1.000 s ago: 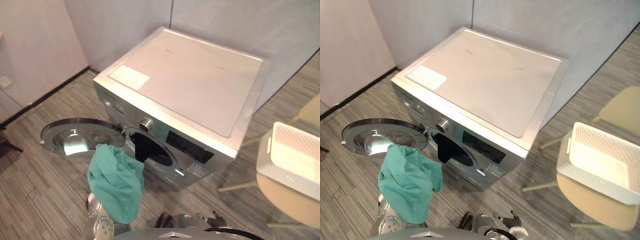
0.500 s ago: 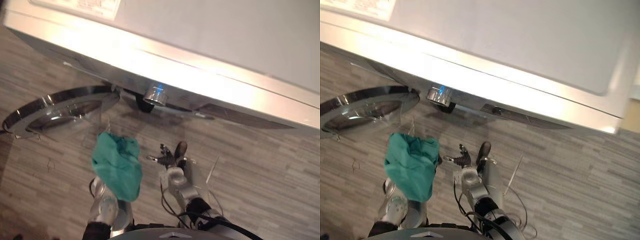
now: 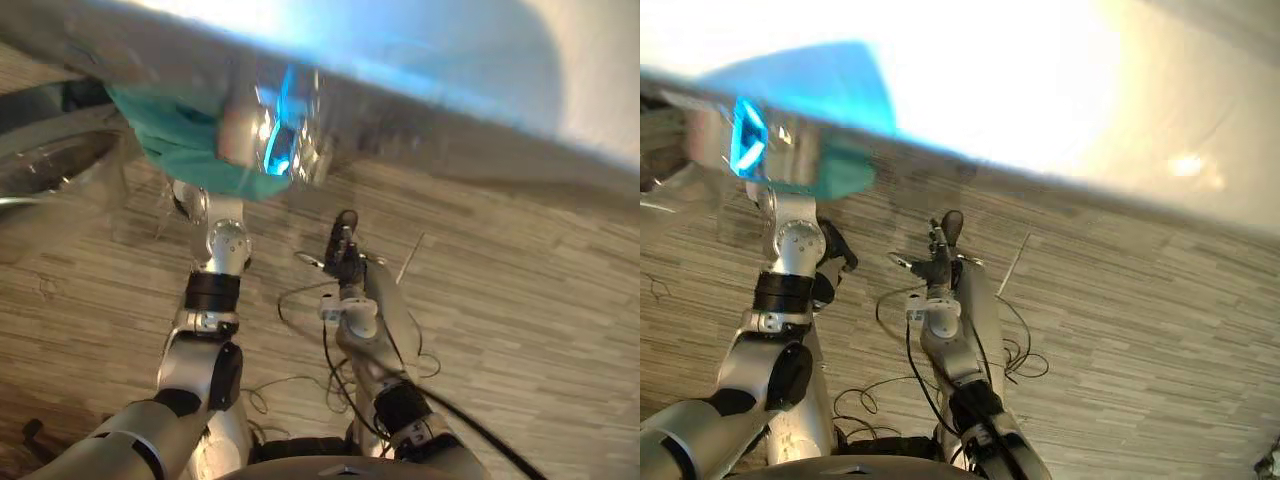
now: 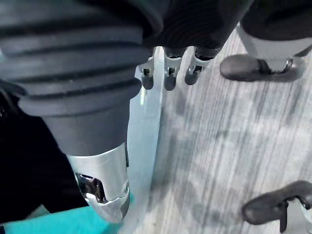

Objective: Pick up the laundry basket with both hands and put the clothes into the washing machine.

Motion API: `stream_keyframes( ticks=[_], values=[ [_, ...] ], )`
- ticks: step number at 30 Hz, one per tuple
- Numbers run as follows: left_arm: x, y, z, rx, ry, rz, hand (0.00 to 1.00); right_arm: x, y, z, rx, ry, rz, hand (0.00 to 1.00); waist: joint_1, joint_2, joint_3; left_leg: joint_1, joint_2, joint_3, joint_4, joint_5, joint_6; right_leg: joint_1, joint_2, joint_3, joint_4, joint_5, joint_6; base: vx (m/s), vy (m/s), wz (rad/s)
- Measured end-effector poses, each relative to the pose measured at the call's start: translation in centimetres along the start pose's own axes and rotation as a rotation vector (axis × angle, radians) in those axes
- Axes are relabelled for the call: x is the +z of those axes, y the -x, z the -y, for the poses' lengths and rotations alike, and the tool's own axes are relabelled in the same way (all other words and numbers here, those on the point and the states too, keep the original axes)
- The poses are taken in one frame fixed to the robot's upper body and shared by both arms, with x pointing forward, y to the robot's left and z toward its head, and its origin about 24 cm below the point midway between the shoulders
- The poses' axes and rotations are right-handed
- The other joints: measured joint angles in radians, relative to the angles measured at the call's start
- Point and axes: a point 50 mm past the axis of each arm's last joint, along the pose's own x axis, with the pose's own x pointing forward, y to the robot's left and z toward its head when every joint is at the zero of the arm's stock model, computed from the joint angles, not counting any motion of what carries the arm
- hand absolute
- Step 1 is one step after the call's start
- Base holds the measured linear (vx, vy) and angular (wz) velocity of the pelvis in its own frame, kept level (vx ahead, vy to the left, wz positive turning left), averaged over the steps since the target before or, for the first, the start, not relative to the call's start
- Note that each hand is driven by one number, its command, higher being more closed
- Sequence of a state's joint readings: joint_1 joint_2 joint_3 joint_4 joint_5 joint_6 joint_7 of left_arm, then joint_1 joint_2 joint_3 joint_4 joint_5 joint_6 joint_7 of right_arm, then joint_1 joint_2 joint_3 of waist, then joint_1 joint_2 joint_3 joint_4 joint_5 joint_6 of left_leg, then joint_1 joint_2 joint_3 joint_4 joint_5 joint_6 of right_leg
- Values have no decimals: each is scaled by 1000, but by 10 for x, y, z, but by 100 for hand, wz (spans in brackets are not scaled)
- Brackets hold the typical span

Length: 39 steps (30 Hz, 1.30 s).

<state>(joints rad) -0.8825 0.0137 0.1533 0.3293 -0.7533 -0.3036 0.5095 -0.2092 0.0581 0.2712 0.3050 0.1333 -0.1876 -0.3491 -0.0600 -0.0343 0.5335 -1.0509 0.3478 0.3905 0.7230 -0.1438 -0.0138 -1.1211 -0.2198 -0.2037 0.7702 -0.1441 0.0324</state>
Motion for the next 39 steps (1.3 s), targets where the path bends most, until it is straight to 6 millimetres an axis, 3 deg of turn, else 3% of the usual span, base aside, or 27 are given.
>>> stream_keyframes(
  ticks=[4, 8, 15, 19, 22, 25, 27, 31, 34, 39],
  values=[
    [10, -4, 25, -46, 42, 30, 100, -5, 7, 10, -38, -2, -18, 0, -6, -1, 3, -77, 16, 8, 7, 8, -8, -76, 2, 3, -10, 5, -7, -109, -30, 0],
    [7, 9, 42, -97, 150, 1, 100, 4, 7, 10, -36, -15, 14, 0, -9, -1, 5, -98, 29, 21, 14, 25, -4, -101, 17, 15, -30, 43, 0, -35, 3, -14],
    [-1, 21, 55, -122, 308, -80, 100, 13, 9, 9, -30, -40, 47, 0, -17, -1, 9, -126, 52, 29, 66, 7, 22, -130, 32, 31, -18, 60, -7, 13, -1, -13],
    [-4, 61, 73, -289, 378, -137, 100, 12, 9, 8, -30, -49, 35, 0, -12, 0, 9, -126, 46, 37, 63, 7, 22, -139, 32, 41, -16, 60, -7, 0, 0, 0],
    [-15, 91, 70, -361, 415, -207, 100, 11, 9, 7, -24, -44, 25, 0, -8, 1, 9, -115, 48, 53, 64, 4, 22, -144, 37, 59, -17, 61, -3, -11, -16, -8],
    [-19, 94, 65, -366, 402, -223, 100, 11, 12, 5, -14, -45, 23, 0, -4, 1, 10, -114, 71, 58, 88, -8, 22, -145, 55, 69, -16, 65, 0, -13, -26, -28],
    [-16, 84, 59, -331, 396, -189, 100, 12, 16, 3, -2, -49, 29, 0, -1, 1, 10, -113, 94, 69, 114, -21, 21, -151, 74, 84, -13, 71, -1, -13, -25, -34],
    [-2, 23, 56, -166, 313, -83, 100, 14, 17, -1, 29, -44, 40, 0, -7, 1, 10, -129, 124, 78, 146, -38, 13, -171, 95, 92, -15, 88, -6, -23, -19, -24],
    [29, -18, 73, -175, 207, -4, 100, 20, 18, -2, 47, -78, 72, 0, -14, 0, 11, -155, 139, 78, 157, -39, 15, -194, 105, 90, -20, 99, -6, -29, -19, -11],
    [63, -51, 106, -192, 91, 42, 100, 24, 19, -2, 64, -130, 94, 0, -14, -5, 16, -169, 154, 82, 174, -42, 24, -204, 113, 88, -28, 109, -6, -16, -10, -9]
  ],
)
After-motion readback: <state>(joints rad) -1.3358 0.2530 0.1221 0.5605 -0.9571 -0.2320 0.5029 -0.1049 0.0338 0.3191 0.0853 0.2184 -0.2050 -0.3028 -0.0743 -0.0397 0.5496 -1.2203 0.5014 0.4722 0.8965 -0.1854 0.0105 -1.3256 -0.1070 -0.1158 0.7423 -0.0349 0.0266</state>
